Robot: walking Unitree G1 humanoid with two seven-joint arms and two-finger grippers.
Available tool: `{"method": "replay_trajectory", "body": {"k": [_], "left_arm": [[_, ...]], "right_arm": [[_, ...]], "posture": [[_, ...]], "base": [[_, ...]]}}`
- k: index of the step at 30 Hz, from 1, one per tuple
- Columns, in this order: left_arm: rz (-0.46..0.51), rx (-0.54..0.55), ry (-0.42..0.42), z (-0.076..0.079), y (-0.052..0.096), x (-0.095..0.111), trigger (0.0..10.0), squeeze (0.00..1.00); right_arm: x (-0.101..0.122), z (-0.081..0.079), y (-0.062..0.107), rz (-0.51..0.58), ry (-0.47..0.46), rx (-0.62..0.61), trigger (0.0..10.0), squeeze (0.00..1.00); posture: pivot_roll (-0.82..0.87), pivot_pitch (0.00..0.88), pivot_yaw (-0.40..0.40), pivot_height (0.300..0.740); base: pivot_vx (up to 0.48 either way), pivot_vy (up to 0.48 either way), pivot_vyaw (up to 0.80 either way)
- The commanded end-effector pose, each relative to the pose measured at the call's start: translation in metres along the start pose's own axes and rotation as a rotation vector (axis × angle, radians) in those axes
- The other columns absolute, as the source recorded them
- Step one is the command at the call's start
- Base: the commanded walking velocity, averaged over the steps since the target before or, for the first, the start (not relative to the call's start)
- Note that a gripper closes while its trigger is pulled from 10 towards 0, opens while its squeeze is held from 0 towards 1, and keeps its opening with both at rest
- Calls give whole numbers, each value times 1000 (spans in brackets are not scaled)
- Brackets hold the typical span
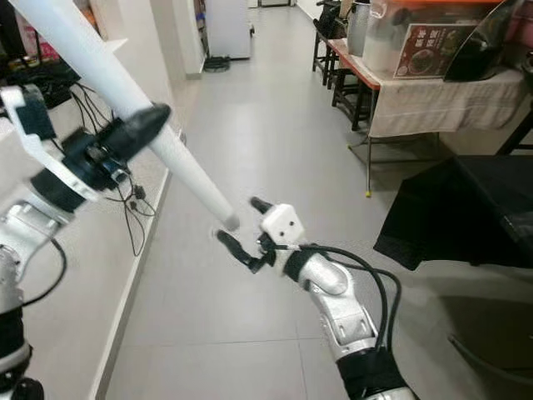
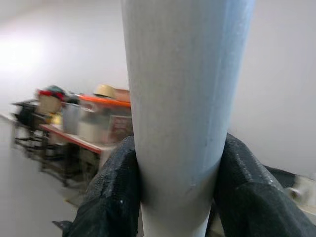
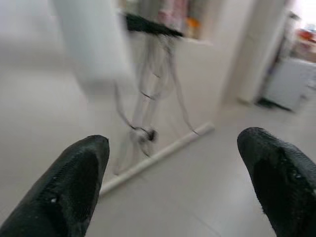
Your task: Building children table
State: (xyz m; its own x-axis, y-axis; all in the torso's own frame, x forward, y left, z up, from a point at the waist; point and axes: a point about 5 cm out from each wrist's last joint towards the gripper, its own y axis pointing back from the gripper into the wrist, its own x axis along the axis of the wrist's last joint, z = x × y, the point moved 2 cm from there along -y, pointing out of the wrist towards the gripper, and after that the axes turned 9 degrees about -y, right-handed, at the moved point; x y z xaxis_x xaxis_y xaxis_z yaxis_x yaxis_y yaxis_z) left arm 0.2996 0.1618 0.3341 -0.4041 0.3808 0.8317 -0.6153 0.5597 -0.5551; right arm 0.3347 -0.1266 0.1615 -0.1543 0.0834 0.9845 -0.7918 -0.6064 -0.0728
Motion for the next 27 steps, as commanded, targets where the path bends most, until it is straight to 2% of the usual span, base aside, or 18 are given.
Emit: {"method": "replay_trajectory", "body": {"k": [1,4,7,9,10,11,12,13,14,16,17,18,19,20,22,23,25,27], "left_arm": [[17,35,-41,-9,1,8,0,0],[19,44,-53,-11,0,9,0,0],[5,84,-126,-18,-1,11,0,0],[-121,163,-374,-34,-1,4,0,0],[-121,163,-374,-34,-1,4,0,0],[-229,174,-545,-40,0,-5,0,0],[-229,174,-545,-40,0,-5,0,0],[-322,158,-696,-45,2,-16,0,0],[-391,132,-788,-47,3,-26,0,0],[-447,108,-837,-49,5,-38,0,0],[-477,99,-830,-49,7,-49,0,0],[-496,102,-801,-48,8,-59,0,0],[-496,102,-801,-48,8,-59,0,0],[-509,99,-743,-43,10,-71,2235,0],[-514,97,-702,-39,11,-78,2235,0],[-513,102,-583,-28,14,-96,10000,0],[-521,101,-531,-20,18,-107,10000,0],[-555,94,-473,-2,31,-136,10000,0]], "right_arm": [[-7,2,3,-26,-4,-27,10000,1000],[-9,3,4,-32,-8,-33,10000,1000],[-19,14,8,-94,15,-118,10000,1000],[-27,36,14,-154,60,-279,10000,1000],[-27,36,14,-154,60,-279,10000,1000],[-26,47,16,-165,89,-357,10000,1000],[-26,47,16,-165,89,-357,10000,1000],[-22,55,17,-161,111,-409,10000,1000],[-18,59,16,-151,119,-433,10000,1000],[-14,61,14,-141,131,-446,10000,1000],[-10,60,11,-118,120,-450,10000,361],[-9,59,9,-102,99,-453,10000,0],[-9,59,9,-102,99,-453,10000,0],[-9,55,7,-92,63,-452,10000,0],[-10,52,6,-88,37,-450,10000,0],[-17,41,2,-104,-47,-425,10000,0],[-20,30,-1,-103,-87,-392,10000,0],[-19,8,-6,-72,-159,-343,10000,0]], "posture": [[44,45,51,740],[44,45,51,740],[45,42,46,740],[46,40,45,740],[46,40,45,740],[49,39,44,740],[49,39,44,740],[49,39,44,740],[49,38,46,740],[46,38,49,740],[43,41,54,740],[43,41,54,740],[43,41,54,740],[36,46,57,740],[36,46,57,740],[31,53,57,740],[30,54,57,740],[23,59,55,740]], "base": [[0,0,0],[0,0,0],[0,0,0],[0,0,0],[0,0,0],[0,0,0],[0,0,0],[0,0,0],[0,0,0],[0,0,0],[0,0,0],[0,0,0],[0,0,0],[0,0,0],[0,0,0],[0,0,-788],[0,0,-788],[0,0,-788]]}}
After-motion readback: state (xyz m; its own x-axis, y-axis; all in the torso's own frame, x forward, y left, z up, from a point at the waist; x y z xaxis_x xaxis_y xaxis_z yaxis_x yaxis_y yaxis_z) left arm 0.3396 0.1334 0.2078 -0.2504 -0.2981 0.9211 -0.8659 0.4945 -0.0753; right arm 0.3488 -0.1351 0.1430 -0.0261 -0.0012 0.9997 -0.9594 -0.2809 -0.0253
